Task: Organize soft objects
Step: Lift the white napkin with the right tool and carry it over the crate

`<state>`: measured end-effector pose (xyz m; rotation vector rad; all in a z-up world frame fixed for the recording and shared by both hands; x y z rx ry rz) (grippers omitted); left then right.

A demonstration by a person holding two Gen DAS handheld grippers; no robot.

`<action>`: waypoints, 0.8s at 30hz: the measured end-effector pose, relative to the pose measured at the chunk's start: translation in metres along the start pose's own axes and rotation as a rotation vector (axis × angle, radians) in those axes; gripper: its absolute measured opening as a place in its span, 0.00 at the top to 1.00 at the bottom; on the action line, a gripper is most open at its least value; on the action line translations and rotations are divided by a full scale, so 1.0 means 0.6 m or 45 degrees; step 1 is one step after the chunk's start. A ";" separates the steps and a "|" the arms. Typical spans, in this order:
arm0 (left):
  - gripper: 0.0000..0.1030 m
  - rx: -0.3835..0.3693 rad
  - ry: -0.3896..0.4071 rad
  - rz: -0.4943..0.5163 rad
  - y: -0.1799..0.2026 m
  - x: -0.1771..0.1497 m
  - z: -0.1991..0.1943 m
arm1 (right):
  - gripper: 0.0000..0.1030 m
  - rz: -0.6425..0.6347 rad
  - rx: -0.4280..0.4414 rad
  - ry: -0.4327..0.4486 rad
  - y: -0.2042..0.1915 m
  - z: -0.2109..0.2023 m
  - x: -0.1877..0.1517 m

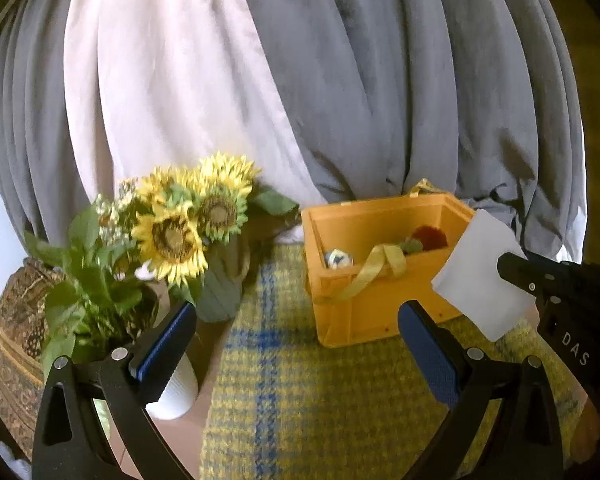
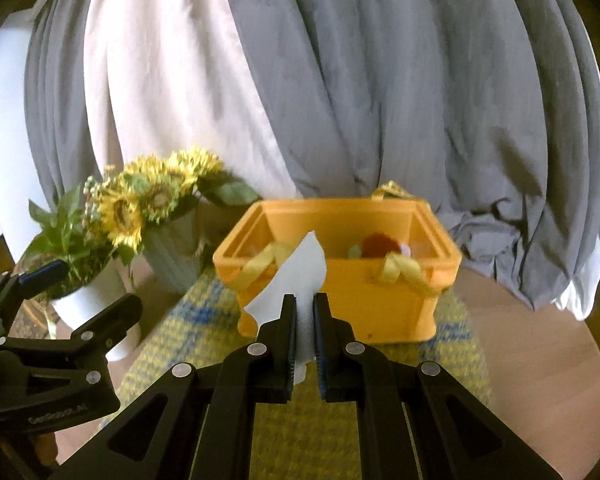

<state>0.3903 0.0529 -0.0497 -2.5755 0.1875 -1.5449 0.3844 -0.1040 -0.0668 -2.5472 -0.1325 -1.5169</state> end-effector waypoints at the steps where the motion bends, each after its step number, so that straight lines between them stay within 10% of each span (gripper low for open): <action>1: 0.00 0.004 0.011 0.001 0.000 0.006 0.000 | 0.91 -0.001 -0.001 0.012 0.001 0.000 0.006; 24: 0.00 0.001 0.068 -0.065 -0.024 0.097 0.098 | 0.91 -0.015 0.049 0.157 -0.001 0.103 0.138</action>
Point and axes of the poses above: each gripper's, at about its wrist camera, not at the fingertips, and z roughly the way its jaws point, y to its right, x to its top, the point moved 9 cm from there along z, roughly the way its jaws point, and after that the axes turned 3 degrees about z, right-handed, at the moved point
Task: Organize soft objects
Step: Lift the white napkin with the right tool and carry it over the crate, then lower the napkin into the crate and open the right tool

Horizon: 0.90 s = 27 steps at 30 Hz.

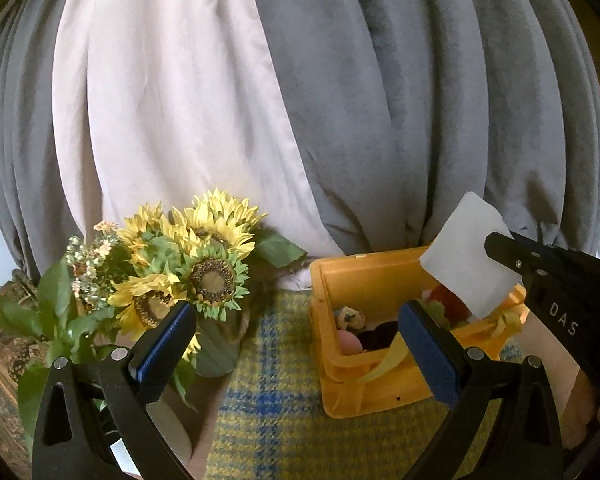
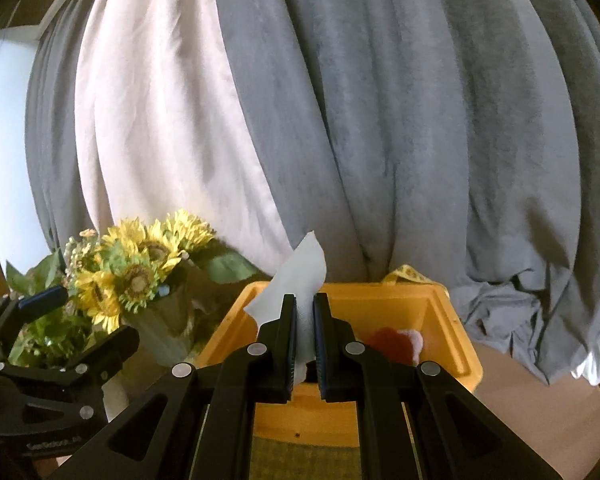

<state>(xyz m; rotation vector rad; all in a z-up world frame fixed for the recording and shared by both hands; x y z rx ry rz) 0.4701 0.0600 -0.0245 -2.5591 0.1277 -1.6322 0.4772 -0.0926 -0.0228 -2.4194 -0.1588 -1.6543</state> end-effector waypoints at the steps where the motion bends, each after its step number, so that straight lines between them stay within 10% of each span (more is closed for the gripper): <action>1: 0.00 0.001 -0.003 -0.003 -0.002 0.001 0.006 | 0.91 0.003 0.002 0.002 0.001 0.005 0.002; 23: 0.00 0.043 -0.127 0.009 -0.008 -0.021 0.138 | 0.90 0.059 0.039 -0.191 0.027 0.172 -0.047; 27: 0.00 0.047 -0.146 0.005 -0.009 -0.026 0.152 | 0.76 0.066 0.028 -0.227 0.031 0.190 -0.058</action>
Point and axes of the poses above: each gripper's, at about its wrist camera, not at the fingertips, and z roughly the way its jaws point, y to its right, x to its top, the point moved 9 cm from there along z, roughly the way its jaws point, and after that the axes turned 3 degrees about z, right-handed, at the moved point
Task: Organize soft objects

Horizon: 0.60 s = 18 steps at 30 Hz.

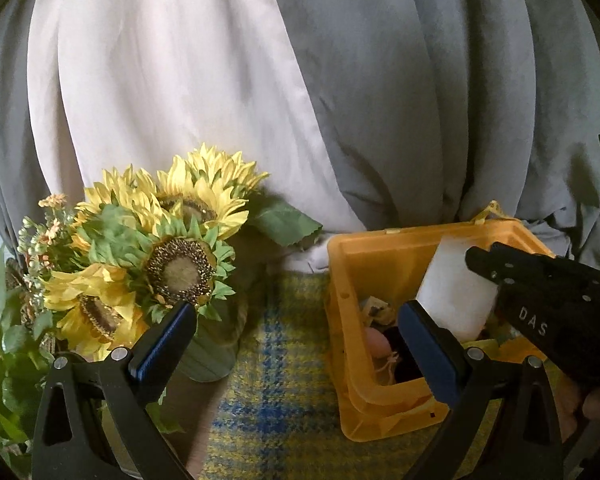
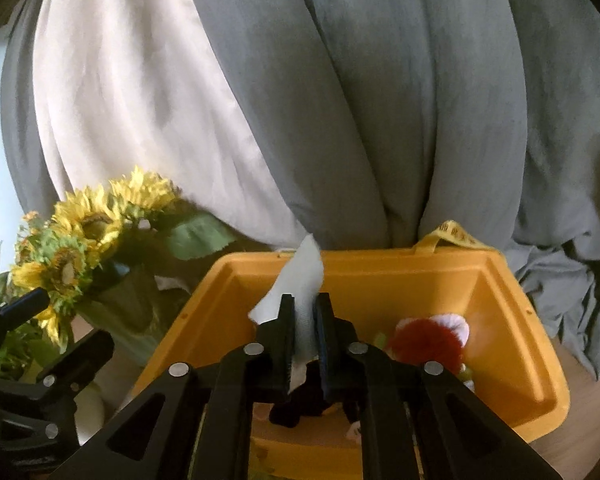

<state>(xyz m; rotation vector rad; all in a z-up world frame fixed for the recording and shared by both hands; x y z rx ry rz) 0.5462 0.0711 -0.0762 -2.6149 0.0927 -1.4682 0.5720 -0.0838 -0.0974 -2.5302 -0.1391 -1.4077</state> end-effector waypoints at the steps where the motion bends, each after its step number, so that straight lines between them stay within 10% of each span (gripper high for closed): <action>1: 0.00 0.001 -0.003 0.000 0.000 -0.001 0.002 | 0.65 0.000 -0.007 -0.002 0.002 0.003 -0.001; 18: 0.00 0.052 0.090 -0.035 -0.018 0.004 -0.084 | 0.26 -0.072 -0.195 0.099 0.017 -0.101 0.003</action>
Point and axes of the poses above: each gripper's, at about its wrist camera, not at the fingertips, and z roughly the way its jaws point, y to its right, x to its top, the point moved 9 cm from there along z, roughly the way its jaws point, and after that the axes turned 3 degrees about z, right-handed, at the moved point
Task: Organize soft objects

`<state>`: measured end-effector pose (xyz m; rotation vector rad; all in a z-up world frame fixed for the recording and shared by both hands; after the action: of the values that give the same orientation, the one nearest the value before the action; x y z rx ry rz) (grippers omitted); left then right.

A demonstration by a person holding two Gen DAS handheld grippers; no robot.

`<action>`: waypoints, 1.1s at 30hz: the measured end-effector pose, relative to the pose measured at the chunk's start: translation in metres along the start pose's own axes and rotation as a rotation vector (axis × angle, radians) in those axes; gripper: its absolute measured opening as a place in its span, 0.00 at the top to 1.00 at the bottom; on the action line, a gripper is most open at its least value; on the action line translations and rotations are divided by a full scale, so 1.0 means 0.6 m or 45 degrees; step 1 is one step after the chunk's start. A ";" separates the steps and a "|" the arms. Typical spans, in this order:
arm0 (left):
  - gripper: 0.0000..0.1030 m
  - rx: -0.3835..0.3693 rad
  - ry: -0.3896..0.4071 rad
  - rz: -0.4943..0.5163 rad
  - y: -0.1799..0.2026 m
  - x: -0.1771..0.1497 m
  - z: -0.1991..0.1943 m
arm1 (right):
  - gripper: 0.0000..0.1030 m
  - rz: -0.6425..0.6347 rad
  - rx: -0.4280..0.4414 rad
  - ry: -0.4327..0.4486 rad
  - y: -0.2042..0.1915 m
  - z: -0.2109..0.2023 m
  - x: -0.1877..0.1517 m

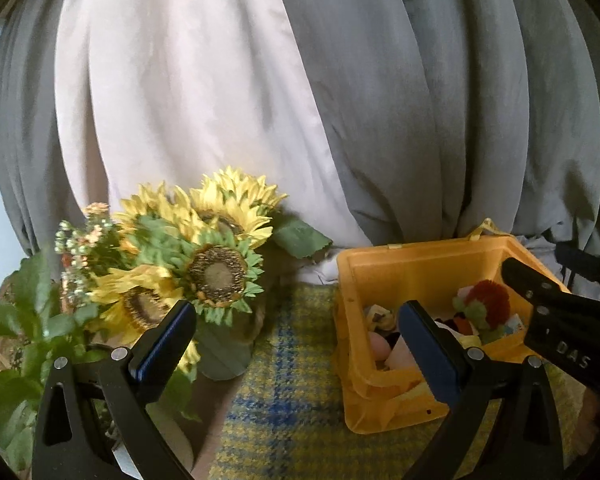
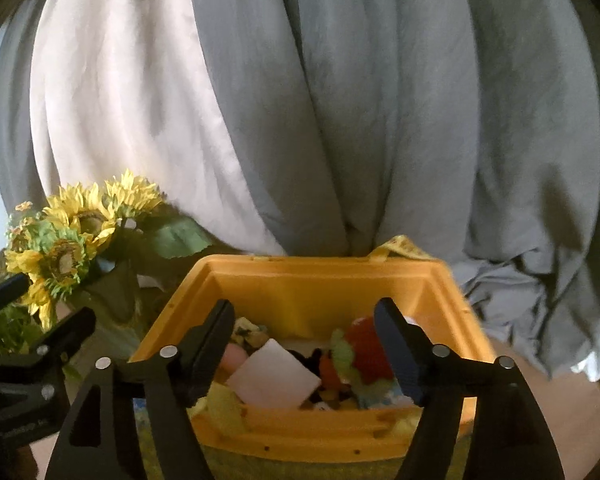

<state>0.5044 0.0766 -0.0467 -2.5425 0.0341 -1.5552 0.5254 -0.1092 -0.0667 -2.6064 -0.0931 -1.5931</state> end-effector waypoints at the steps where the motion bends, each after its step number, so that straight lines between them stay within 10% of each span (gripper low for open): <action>1: 0.00 0.001 0.004 -0.004 -0.002 0.000 -0.007 | 0.25 -0.002 -0.012 0.010 0.002 -0.012 0.001; 33: 0.00 -0.131 0.143 0.088 -0.034 -0.052 -0.283 | 0.17 0.138 -0.210 0.139 -0.013 -0.337 -0.082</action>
<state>0.3382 0.0786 0.0044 -2.4977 0.2184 -1.7092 0.3231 -0.1229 -0.0182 -2.5834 0.1917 -1.7692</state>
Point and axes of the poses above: each gripper's, at about its wrist camera, not at the fingertips, and z roughly the way its jaws point, y to its right, x to its top, the point moved 9 cm from there along z, roughly the way its jaws point, and after that the axes turned 3 degrees about z, right-handed, at the moved point
